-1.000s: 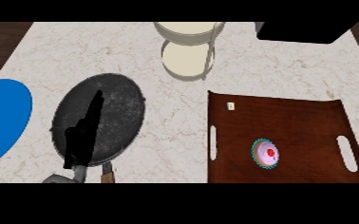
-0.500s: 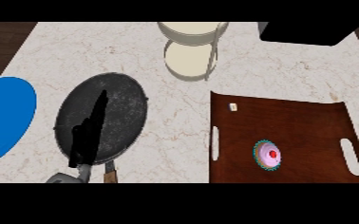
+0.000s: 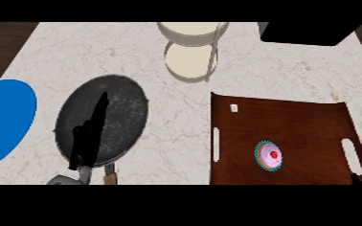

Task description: Pick the cupcake from the tray and place it in the tiered basket

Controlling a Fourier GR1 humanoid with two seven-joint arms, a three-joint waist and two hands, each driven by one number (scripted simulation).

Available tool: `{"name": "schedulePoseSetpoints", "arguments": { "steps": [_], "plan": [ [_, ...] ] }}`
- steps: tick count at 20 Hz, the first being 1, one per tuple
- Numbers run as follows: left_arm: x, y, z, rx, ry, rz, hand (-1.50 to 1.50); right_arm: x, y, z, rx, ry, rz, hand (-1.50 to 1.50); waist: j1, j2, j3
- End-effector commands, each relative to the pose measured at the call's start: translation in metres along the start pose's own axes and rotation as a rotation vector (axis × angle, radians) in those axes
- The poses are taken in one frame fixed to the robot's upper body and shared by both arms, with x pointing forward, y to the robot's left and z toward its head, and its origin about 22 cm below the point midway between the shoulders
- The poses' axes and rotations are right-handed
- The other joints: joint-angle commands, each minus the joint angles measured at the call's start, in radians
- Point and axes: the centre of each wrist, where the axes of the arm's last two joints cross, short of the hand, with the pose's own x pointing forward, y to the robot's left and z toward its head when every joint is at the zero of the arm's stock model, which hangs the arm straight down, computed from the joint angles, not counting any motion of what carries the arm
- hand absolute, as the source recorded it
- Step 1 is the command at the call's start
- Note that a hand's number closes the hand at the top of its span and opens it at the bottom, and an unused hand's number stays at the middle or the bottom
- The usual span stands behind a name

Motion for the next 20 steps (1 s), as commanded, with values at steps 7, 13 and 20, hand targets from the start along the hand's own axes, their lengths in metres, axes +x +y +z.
{"name": "schedulePoseSetpoints", "arguments": {
  "steps": [7, 13, 20],
  "plan": [
    [-0.012, 0.001, 0.005, 0.016, 0.07, 0.007, 0.0, 0.05, 0.032, -0.004, 0.111, 0.207, 0.17, -1.5, -0.034, -0.004, -0.001],
    [-0.012, 0.018, 0.005, 0.042, 0.068, -0.003, 0.0, 0.066, 0.035, -0.017, 0.127, 0.199, 0.179, -1.5, -0.055, -0.011, 0.0],
    [-0.017, 0.01, 0.012, 0.044, 0.08, -0.003, 0.0, 0.083, 0.043, -0.04, 0.189, 0.23, 0.192, -1.5, -0.063, -0.014, 0.001]
  ]
}}
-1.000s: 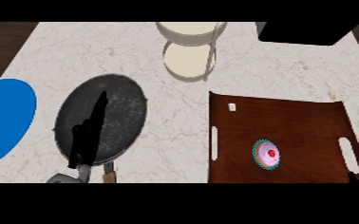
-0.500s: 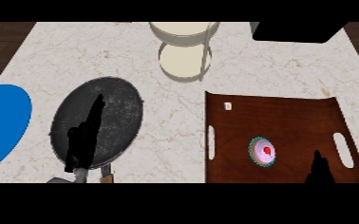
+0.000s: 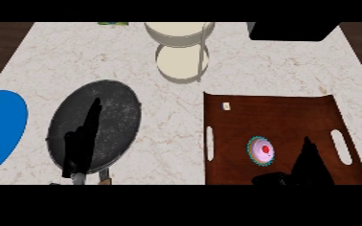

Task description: Pick the cupcake from the tray and place it in the tiered basket

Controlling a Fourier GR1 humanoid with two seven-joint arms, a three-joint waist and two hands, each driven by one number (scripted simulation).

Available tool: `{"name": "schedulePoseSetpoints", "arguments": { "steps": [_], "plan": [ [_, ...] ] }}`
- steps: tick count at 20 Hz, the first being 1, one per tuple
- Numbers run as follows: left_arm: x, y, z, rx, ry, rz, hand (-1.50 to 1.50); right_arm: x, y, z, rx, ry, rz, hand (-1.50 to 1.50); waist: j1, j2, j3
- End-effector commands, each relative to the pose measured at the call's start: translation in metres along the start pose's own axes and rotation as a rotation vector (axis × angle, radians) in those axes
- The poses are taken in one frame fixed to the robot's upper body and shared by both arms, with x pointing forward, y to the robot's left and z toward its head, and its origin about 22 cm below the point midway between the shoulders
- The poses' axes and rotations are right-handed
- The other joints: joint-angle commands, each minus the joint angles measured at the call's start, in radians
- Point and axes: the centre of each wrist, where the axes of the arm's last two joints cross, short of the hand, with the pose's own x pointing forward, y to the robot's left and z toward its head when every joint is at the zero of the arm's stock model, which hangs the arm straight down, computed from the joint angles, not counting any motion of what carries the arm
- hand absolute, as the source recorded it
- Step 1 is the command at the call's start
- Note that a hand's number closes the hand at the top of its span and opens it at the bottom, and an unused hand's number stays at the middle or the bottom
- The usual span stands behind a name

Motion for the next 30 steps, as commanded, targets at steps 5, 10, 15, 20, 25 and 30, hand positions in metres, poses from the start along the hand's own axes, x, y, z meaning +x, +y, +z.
{"name": "schedulePoseSetpoints", "arguments": {
  "steps": [5, 10, 15, 20, 25, 30],
  "plan": [
    [-0.015, -0.006, 0.007, 0.006, 0.068, -0.002, 0.0, 0.02, 0.002, -0.008, 0.082, 0.214, 0.055, -1.5, -0.019, -0.001, -0.005],
    [-0.012, 0.003, 0.006, 0.008, 0.046, 0.003, 0.0, 0.025, 0.014, -0.018, 0.097, 0.239, 0.037, -1.5, -0.018, -0.003, -0.004],
    [-0.021, -0.01, 0.014, 0.011, 0.067, 0.014, 0.0, 0.027, 0.026, -0.017, 0.075, 0.236, 0.063, 1.5, -0.022, -0.005, -0.003],
    [-0.004, 0.01, -0.001, 0.017, 0.055, 0.014, 0.0, 0.048, 0.03, -0.007, 0.047, 0.15, 0.087, 1.5, -0.021, -0.005, -0.003],
    [-0.011, -0.004, 0.011, 0.003, 0.068, 0.009, 0.0, 0.07, 0.046, -0.002, -0.067, 0.062, 0.183, 1.5, -0.013, -0.005, -0.003],
    [-0.007, -0.004, 0.004, -0.022, 0.037, -0.005, 0.0, 0.067, 0.07, 0.028, -0.038, -0.043, 0.193, 1.5, 0.021, -0.001, -0.005]
  ]
}}
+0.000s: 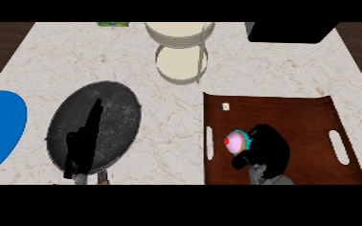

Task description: Pick the cupcake from the tray and place it in the tiered basket

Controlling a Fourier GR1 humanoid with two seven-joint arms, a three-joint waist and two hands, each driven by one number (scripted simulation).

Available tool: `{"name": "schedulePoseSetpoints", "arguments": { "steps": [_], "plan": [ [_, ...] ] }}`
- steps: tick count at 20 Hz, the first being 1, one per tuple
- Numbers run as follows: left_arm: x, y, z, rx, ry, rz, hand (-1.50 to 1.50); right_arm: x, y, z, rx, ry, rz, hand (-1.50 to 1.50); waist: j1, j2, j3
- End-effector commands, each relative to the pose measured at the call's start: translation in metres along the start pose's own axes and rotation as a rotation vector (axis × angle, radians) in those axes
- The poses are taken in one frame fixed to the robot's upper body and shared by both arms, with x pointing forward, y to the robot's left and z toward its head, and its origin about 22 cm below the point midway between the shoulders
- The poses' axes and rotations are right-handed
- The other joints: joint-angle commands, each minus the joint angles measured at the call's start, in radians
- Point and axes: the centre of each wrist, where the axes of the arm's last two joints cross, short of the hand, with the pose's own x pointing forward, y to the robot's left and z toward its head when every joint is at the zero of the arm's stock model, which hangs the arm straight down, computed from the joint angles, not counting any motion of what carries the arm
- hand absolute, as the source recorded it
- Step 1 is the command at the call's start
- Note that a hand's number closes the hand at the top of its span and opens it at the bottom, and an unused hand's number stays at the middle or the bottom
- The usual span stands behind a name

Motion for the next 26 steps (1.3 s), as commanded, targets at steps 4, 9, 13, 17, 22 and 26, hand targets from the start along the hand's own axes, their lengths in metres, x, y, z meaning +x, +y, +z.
{"name": "schedulePoseSetpoints", "arguments": {
  "steps": [4, 9, 13, 17, 22, 26],
  "plan": [
    [-0.01, -0.007, 0.006, -0.022, 0.044, 0.002, 0.0, 0.027, 0.004, 0.023, -0.078, 0.104, -0.097, 1.5, 0.013, 0.008, 0.004],
    [-0.012, 0.004, 0.003, 0.008, 0.063, 0.0, 0.0, 0.04, -0.034, 0.033, -0.207, 0.03, -0.301, 1.5, -0.01, -0.006, 0.003],
    [-0.012, 0.003, 0.005, 0.011, 0.078, 0.003, 0.0, 0.049, -0.064, 0.046, -0.349, -0.043, -0.431, 1.5, -0.027, -0.02, 0.001],
    [-0.014, 0.006, 0.007, 0.024, 0.069, -0.013, 0.0, 0.062, -0.092, 0.065, -0.534, -0.111, -0.445, 1.5, -0.022, -0.025, -0.004],
    [-0.011, 0.006, 0.003, 0.012, 0.067, -0.007, 0.0, 0.075, -0.108, 0.08, -0.674, -0.133, -0.39, 1.5, -0.015, -0.02, -0.004],
    [-0.009, 0.005, 0.002, -0.01, 0.062, -0.004, 0.0, 0.087, -0.126, 0.083, -0.74, -0.114, -0.38, 1.5, 0.002, -0.014, -0.004]
  ]
}}
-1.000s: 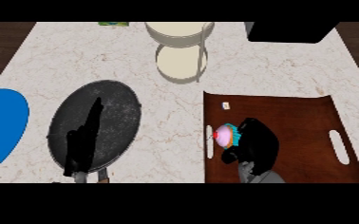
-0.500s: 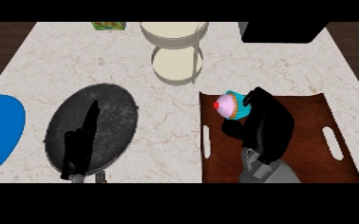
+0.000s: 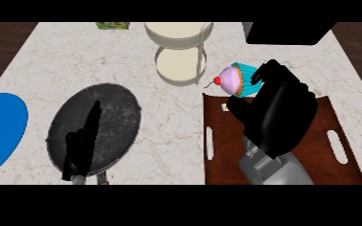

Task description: Pick the cupcake from the tray and place it in the tiered basket

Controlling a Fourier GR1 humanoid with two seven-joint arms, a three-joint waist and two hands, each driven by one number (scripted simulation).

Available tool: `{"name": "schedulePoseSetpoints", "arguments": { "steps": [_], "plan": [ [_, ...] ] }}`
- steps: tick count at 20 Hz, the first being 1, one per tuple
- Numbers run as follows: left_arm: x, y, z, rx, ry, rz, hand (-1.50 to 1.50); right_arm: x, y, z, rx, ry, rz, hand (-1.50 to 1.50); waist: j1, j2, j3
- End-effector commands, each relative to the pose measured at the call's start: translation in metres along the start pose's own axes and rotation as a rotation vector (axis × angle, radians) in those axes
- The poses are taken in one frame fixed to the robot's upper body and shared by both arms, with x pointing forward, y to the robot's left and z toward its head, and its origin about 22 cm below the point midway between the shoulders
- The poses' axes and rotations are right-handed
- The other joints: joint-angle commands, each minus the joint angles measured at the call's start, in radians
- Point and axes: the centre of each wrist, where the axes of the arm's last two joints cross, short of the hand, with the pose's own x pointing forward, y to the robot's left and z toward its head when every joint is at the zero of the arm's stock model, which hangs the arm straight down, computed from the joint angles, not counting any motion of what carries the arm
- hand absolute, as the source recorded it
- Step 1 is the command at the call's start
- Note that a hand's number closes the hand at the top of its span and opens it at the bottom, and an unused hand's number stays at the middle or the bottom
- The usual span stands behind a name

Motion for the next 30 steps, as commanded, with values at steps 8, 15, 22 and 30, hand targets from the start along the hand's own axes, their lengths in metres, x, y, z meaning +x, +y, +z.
{"name": "schedulePoseSetpoints", "arguments": {
  "steps": [8, 15, 22, 30],
  "plan": [
    [-0.007, -0.01, 0.006, -0.051, 0.017, -0.011, 0.0, 0.046, -0.033, -0.042, -0.158, 0.292, 0.05, 1.5, 0.051, 0.019, 0.001],
    [0.001, -0.016, -0.002, -0.074, -0.001, -0.014, 0.0, 0.077, -0.05, -0.077, -0.152, 0.356, 0.071, 1.5, 0.063, 0.03, 0.003],
    [0.0, -0.016, -0.004, -0.088, 0.003, -0.005, 0.0, 0.108, -0.037, -0.101, -0.092, 0.375, 0.139, 1.5, 0.088, 0.041, 0.003],
    [0.01, -0.026, -0.009, -0.095, -0.023, 0.01, 0.0, 0.112, -0.004, -0.131, -0.017, 0.461, 0.178, 1.5, 0.091, 0.051, 0.005]
  ]
}}
